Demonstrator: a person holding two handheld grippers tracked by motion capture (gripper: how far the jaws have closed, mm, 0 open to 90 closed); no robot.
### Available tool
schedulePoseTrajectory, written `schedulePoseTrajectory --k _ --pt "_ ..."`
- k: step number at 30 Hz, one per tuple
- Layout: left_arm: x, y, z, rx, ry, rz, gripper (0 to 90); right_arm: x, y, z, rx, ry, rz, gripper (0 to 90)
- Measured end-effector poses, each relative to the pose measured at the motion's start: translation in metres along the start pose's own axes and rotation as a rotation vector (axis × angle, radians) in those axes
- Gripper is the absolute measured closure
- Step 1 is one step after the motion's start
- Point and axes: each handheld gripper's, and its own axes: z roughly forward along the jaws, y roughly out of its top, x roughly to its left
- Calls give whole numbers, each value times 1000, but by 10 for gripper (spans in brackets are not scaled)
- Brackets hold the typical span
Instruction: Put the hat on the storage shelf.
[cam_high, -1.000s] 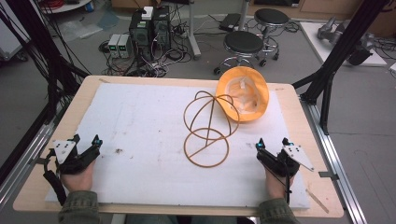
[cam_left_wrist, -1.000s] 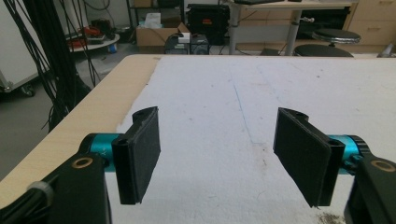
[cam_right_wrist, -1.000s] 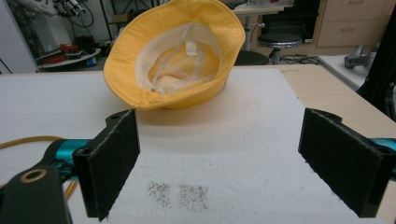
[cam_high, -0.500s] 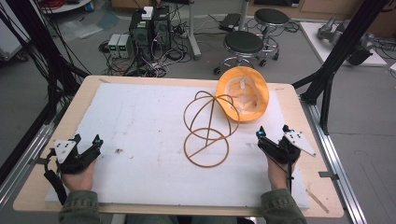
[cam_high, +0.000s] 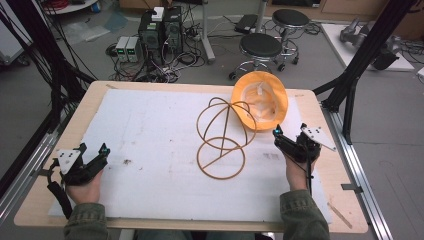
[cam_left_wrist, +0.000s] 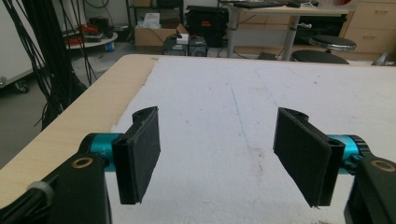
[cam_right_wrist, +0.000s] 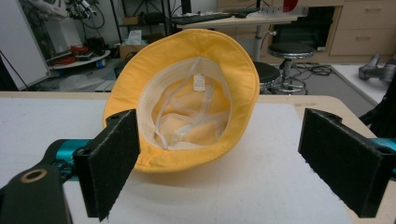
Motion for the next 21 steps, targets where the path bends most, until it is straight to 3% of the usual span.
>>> schedulePoseTrajectory --k 7,21 --pt "0 0 2 -2 -4 -5 319 1 11 13 18 -12 -26 116" --pt "-1 1 1 -8 -4 -10 319 -7 21 43 74 -21 17 117"
